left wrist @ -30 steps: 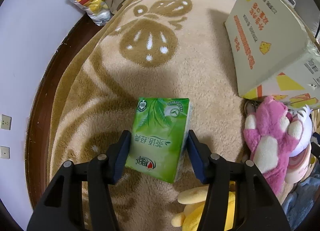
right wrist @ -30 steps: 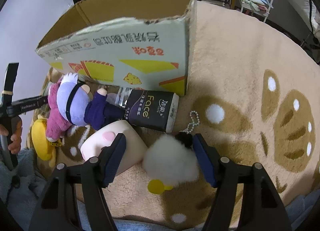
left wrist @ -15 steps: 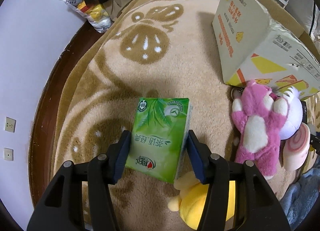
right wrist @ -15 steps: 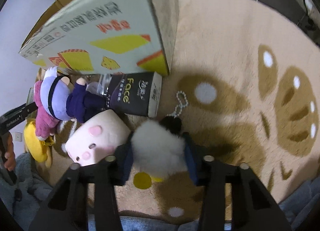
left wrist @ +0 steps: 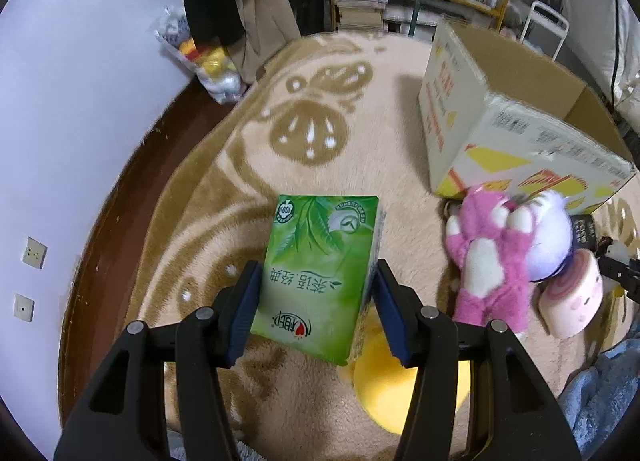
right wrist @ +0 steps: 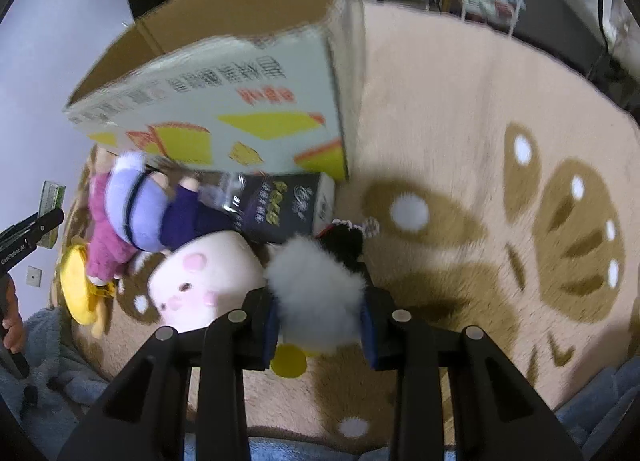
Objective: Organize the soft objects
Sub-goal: 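Lift the tissue pack and white plush with both grippers toward the cardboard box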
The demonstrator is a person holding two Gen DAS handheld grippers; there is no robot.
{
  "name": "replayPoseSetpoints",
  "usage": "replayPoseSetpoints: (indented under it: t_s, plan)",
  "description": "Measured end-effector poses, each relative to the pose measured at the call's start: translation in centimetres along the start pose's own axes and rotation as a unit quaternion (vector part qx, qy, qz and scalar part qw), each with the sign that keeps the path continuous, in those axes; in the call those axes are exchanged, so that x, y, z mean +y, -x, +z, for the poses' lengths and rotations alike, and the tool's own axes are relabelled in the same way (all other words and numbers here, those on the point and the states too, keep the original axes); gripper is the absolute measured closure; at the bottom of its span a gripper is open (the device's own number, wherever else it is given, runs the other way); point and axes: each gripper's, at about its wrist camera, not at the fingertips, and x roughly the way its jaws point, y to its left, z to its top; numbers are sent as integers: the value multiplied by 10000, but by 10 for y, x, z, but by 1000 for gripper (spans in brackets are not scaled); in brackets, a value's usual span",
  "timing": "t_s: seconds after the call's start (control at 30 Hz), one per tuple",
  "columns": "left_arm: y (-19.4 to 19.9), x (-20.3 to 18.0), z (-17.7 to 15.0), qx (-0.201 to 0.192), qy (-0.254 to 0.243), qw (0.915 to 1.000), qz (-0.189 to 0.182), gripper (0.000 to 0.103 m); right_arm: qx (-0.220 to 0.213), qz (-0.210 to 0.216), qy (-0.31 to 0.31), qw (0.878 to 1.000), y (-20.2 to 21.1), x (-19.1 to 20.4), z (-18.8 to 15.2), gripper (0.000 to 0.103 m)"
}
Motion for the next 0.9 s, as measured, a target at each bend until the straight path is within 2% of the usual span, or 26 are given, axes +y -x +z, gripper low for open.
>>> replayPoseSetpoints:
  t_s: [0.23,0.53,0.6,0.73,0.9]
  plan:
    - [45,-5,-1,-980,-34,9951,-91,49,-828,-17,233,9963,43,16,-6,69]
    - [101,-28,-4,-1982,-263,9798,-4,49,-2203,270,537,9736,109,40,6,69]
    - [113,-33,-4,-2130,-263,9767,69,49,-2366,322,576,9694,122,46,8,69]
    - [135,-43,-1,-2356,-145,9717,-33,49,-2576,364,667,9633,139,52,16,69]
    - [157,-62,6,-2690,-378,9624,59,48,-2780,428,660,9574,155,54,15,69]
